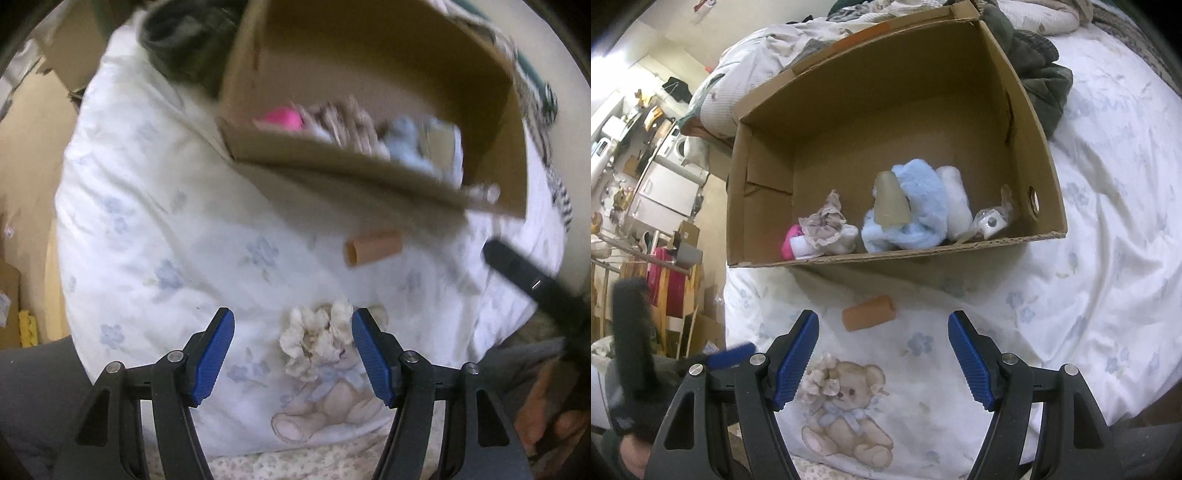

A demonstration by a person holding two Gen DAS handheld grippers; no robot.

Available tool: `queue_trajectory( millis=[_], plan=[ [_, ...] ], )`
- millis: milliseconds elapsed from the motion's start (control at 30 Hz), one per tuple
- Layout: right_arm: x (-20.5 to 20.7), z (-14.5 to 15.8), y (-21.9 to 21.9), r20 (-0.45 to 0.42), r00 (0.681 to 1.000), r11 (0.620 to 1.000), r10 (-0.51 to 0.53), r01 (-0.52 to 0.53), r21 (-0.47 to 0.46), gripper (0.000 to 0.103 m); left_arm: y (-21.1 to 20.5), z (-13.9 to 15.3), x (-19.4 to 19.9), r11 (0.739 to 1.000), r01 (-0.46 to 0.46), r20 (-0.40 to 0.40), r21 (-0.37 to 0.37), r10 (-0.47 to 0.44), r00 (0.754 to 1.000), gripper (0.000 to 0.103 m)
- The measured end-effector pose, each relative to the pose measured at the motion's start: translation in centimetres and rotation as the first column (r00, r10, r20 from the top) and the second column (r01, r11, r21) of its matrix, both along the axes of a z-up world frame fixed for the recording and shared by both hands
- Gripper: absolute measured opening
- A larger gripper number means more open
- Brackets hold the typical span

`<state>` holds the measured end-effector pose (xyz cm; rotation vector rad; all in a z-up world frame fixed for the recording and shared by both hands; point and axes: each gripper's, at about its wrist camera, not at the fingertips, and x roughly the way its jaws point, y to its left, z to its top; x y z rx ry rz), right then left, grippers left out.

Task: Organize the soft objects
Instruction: 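Grasp the white lace scrunchie with the left tool while the right tool grasps the orange foam tube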

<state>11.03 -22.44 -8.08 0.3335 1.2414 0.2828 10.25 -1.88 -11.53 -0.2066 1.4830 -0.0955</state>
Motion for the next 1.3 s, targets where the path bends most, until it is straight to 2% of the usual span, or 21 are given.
queue_trajectory(
  millis=[200, 300, 400, 533, 667, 767, 800, 1067, 1133, 1167, 1233, 1300],
  plan=[
    [0.1, -0.7, 0.0, -0.025, 1.0, 1.0, -0.007, 0.006, -0.015, 0.077, -3.2, -2.4, -0.2, 0.996, 0.083, -0.049, 0.016, -0.082, 0.995, 0.061],
    [0.2, -1.0, -0.2, -0.038, 0.999, 1.0, -0.012, 0.011, -0.017, 0.077, -3.8, -3.4, -0.5, 0.992, 0.108, -0.072, 0.058, -0.104, 0.992, 0.025],
    [0.4, -1.4, -0.3, -0.049, 0.999, 1.0, -0.013, 0.013, -0.015, 0.077, -3.3, -3.4, -0.6, 0.996, 0.084, -0.069, 0.044, -0.081, 0.994, 0.017],
    [0.7, -2.4, 0.1, -0.073, 0.997, 1.0, 0.0, -0.001, -0.009, 0.077, -2.3, -1.7, -0.4, 0.998, 0.04, -0.012, 0.044, -0.04, 0.999, 0.016],
    [1.2, -3.6, 2.1, -0.079, 0.996, 0.997, 0.052, -0.056, -0.058, 0.077, -1.0, 0.4, -0.2, 0.998, -0.024, 0.058, 0.055, 0.02, 0.998, 0.016],
    [1.5, -4.3, 4.1, -0.064, 0.991, 0.986, 0.116, -0.123, -0.115, 0.077, -0.1, 1.8, -0.2, 0.986, -0.074, 0.129, 0.148, 0.055, 0.99, 0.016],
    [1.6, -4.5, 4.7, -0.06, 0.989, 0.981, 0.136, -0.143, -0.13, 0.077, 0.2, 2.1, -0.2, 0.984, -0.086, 0.142, 0.159, 0.063, 0.988, 0.016],
    [1.9, -6.8, 8.0, -0.066, 0.967, 0.947, 0.247, -0.256, -0.195, 0.077, 3.1, 2.7, 0.6, 0.985, -0.133, 0.135, 0.115, 0.117, 0.984, 0.016],
    [1.9, -7.4, 8.5, -0.073, 0.962, 0.937, 0.262, -0.272, -0.22, 0.063, 3.6, 2.7, 0.7, 0.986, -0.134, 0.13, 0.104, 0.12, 0.984, 0.016],
    [2.0, -7.8, 8.7, -0.082, 0.959, 0.933, 0.27, -0.282, -0.223, 0.047, 3.3, 2.6, 0.8, 0.986, -0.134, 0.128, 0.099, 0.121, 0.984, 0.016],
    [1.9, -8.0, 8.7, -0.082, 0.959, 0.933, 0.272, -0.283, -0.223, 0.043, 3.1, 2.2, 1.3, 0.987, -0.132, 0.127, 0.094, 0.12, 0.985, 0.016],
    [1.8, -7.6, 8.6, -0.072, 0.957, 0.937, 0.28, -0.289, -0.195, 0.02, 2.9, 2.2, 1.4, 0.987, -0.134, 0.128, 0.087, 0.122, 0.984, 0.016]
  ],
)
